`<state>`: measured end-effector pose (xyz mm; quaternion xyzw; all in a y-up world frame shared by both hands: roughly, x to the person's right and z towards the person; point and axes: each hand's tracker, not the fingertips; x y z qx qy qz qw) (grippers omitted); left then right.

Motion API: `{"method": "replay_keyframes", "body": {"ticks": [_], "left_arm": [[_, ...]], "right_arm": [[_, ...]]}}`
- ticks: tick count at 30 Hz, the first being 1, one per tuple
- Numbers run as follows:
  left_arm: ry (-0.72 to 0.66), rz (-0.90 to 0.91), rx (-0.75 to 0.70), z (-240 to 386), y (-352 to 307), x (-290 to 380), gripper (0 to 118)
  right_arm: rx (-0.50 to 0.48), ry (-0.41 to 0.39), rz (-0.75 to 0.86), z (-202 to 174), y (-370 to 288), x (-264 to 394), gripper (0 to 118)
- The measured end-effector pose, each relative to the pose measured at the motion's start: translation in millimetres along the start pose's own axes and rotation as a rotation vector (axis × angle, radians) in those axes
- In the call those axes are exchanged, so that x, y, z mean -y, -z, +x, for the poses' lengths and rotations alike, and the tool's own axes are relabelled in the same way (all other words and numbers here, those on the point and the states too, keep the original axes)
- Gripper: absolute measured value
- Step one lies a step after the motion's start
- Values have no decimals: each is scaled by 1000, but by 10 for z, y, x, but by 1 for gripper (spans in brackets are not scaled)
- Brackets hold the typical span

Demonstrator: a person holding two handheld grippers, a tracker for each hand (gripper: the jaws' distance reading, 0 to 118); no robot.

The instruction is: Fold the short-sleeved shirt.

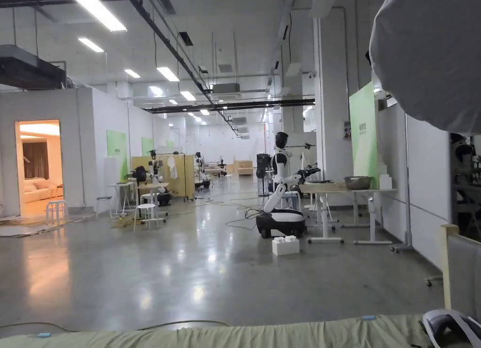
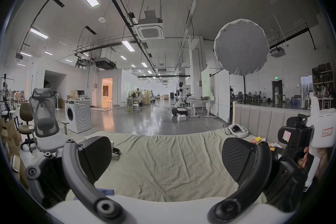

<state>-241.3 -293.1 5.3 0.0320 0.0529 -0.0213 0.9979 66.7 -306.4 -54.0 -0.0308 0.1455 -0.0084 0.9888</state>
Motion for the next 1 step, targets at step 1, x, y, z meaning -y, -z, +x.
{"method": "replay_keyframes", "body": {"ticks": [1], "left_arm": [[3, -19, 7, 13, 47, 44, 118]], "right_arm": [[8, 0, -15, 1, 54, 44, 118]]}}
